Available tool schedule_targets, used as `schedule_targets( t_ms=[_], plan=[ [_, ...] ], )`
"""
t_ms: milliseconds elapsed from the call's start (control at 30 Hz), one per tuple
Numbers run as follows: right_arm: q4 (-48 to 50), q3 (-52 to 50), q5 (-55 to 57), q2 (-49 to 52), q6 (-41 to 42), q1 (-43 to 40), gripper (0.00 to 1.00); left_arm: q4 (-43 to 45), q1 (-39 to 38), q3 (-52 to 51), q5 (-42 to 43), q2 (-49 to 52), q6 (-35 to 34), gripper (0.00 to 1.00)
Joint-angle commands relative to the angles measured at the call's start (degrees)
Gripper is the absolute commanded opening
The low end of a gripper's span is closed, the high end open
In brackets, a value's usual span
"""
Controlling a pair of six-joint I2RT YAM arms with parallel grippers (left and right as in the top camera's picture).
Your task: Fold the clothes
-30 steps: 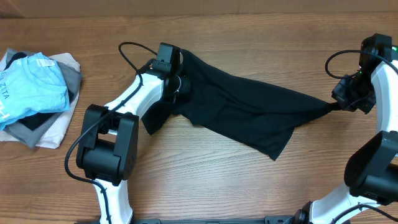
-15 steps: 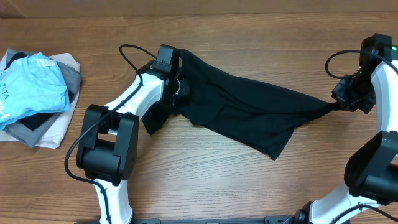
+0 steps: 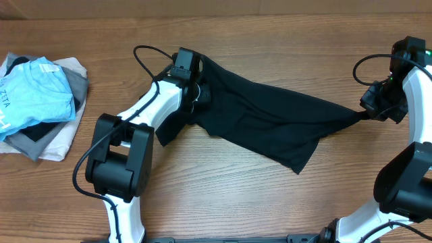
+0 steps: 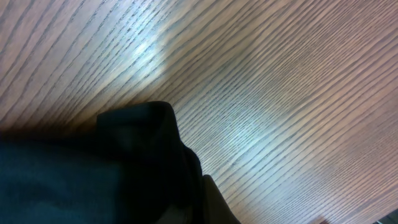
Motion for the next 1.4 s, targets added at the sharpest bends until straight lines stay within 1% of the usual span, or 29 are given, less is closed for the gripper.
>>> schedule_targets(
  t_ms=[0,333,467,600,767,800,867,967,1033,1233,1367],
  plan=[
    [0.17,1.29,0.85,-1.44,0.0,-0.37,0.04,0.48,-0.79,-0.17,-1.07,-0.22,0.0,0.31],
    [0.0,1.29,0.85,-1.44,0.0,-0.37,0.04,0.15,-0.85,-0.2,-4.5,0.22,0.02,0.32],
    [0.0,1.29,0.85,-1.44,0.02,-0.37,0.04,0.02,-0.85,-0.2,-4.48,1.66,0.0,0.33],
    [0.0,1.29,0.85,-1.44,0.0,-0.37,0.04,0.02,-0.85,-0.17,-3.72,2.51,0.0,0.28],
    [0.0,1.29,0.85,-1.44,0.02,-0.37,0.04,0.87,-0.81,0.04,-3.37,2.12,0.02,0.26],
    [0.0,1.29,0.85,-1.44,0.02,-0.37,0.04,0.79,-0.81,0.28,-3.37,2.12,0.02,0.25],
    [0.0,1.29,0.85,-1.44,0.0,-0.37,0.04,0.85,-0.81,0.57,-3.17,2.12,0.02,0.2],
    [0.0,1.29,0.87,-1.44,0.0,-0.37,0.04,0.79,-0.81,1.49,-3.1,2.12,0.04,0.04],
    [0.02,1.29,0.87,-1.44,0.0,-0.37,0.04,0.35,-0.81,2.23,-2.25,2.12,0.44,0.04],
    [0.17,1.29,0.7,-1.44,0.02,-0.37,0.04,-11.43,-0.57,9.73,-1.9,-0.42,4.24,0.04],
    [0.94,1.57,-5.68,-1.46,-3.19,-0.39,0.04,-22.77,0.94,17.27,-1.81,-4.74,7.32,0.04]
  ],
)
